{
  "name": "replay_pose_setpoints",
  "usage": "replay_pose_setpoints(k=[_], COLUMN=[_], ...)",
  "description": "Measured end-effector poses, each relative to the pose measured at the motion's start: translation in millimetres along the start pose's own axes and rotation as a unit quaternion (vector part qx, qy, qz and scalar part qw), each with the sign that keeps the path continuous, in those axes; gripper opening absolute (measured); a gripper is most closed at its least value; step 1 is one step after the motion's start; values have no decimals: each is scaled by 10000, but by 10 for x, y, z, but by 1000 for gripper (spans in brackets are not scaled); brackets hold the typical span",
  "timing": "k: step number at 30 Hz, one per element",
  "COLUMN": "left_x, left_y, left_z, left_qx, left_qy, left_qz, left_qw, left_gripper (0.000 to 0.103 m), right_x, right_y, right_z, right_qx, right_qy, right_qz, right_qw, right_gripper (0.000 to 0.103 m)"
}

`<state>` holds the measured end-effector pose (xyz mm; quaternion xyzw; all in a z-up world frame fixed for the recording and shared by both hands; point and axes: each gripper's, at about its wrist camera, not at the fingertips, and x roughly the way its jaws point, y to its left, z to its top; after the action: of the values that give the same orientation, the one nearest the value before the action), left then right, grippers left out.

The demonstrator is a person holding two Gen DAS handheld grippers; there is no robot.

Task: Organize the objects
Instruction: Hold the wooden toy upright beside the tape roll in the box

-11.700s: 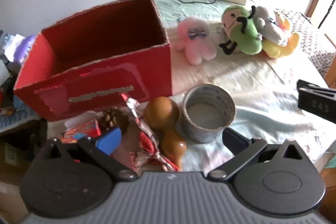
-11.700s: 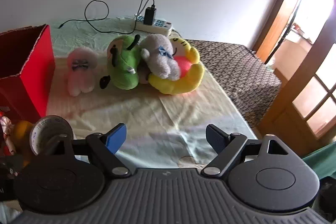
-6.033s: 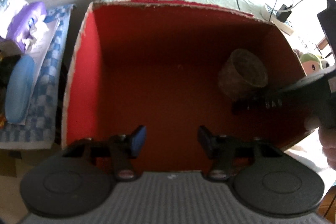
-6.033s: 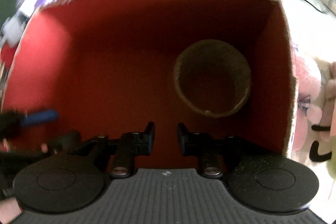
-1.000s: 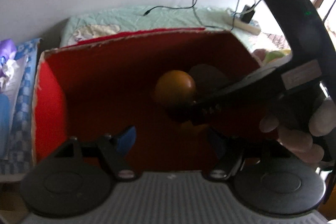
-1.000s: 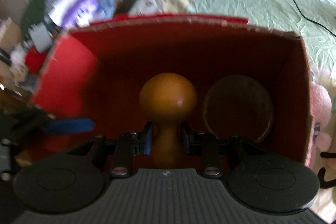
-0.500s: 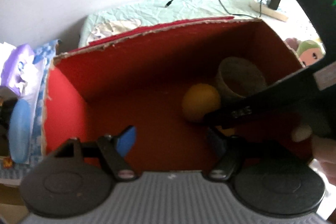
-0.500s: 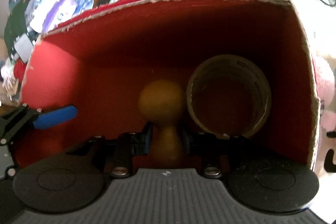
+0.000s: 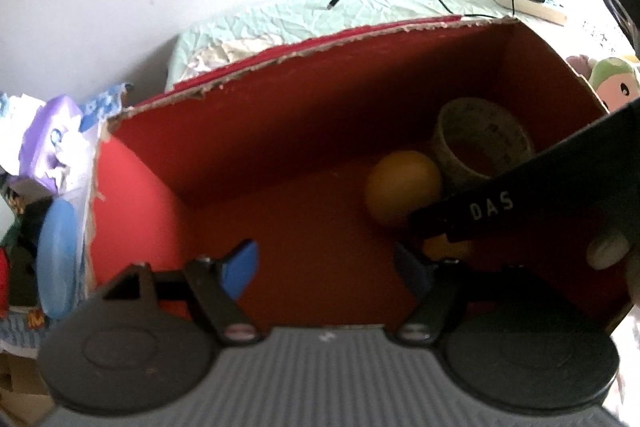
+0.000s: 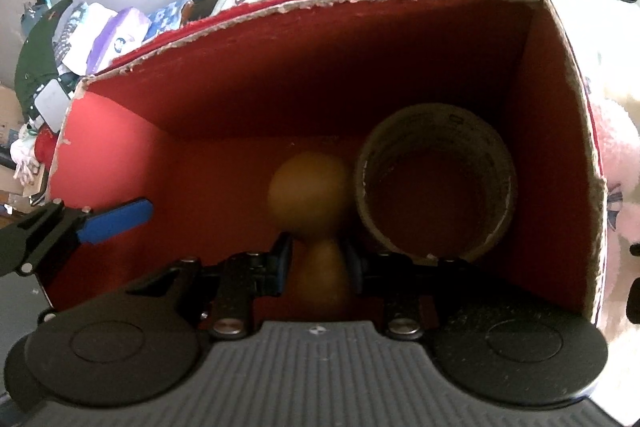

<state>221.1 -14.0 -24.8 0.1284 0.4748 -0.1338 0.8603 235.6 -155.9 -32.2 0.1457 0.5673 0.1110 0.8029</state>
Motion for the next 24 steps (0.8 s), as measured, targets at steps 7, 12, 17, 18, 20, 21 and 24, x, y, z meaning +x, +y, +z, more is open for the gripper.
replay_pose_setpoints(k=[7, 12, 17, 18, 20, 21, 24], left_x=[54, 112, 101, 99, 104, 108, 91], left_y=[-72, -108, -120, -141, -158, -162, -143], left_z=[-5, 13, 1, -3, -7, -10, -33], left_qx=[211, 226, 221, 268, 350, 356, 298], left_qy=[-19, 135, 118, 125, 166, 217, 341], left_qz=[263, 345, 336, 369, 434, 446, 338], left_qw=[9994, 9991, 9991, 9989, 9983, 9981, 9984], left_gripper=[80, 81, 81, 81, 81, 81, 80], right_x=[28, 52, 64, 72, 80, 77, 66], right_y=[3, 0, -19, -22, -26, -19, 14], right_z=[-12, -31, -34, -30, -32, -36, -63], right_qx=[41, 67, 93, 107, 155, 159, 128], right_qy=[-21, -79, -98, -71, -15, -9, 51], right_qz=[10, 14, 78, 101, 105, 99, 58], right_qw=[10000, 9999, 9999, 9999, 9998, 9998, 9999], right_gripper=[33, 33, 33, 33, 33, 33, 33])
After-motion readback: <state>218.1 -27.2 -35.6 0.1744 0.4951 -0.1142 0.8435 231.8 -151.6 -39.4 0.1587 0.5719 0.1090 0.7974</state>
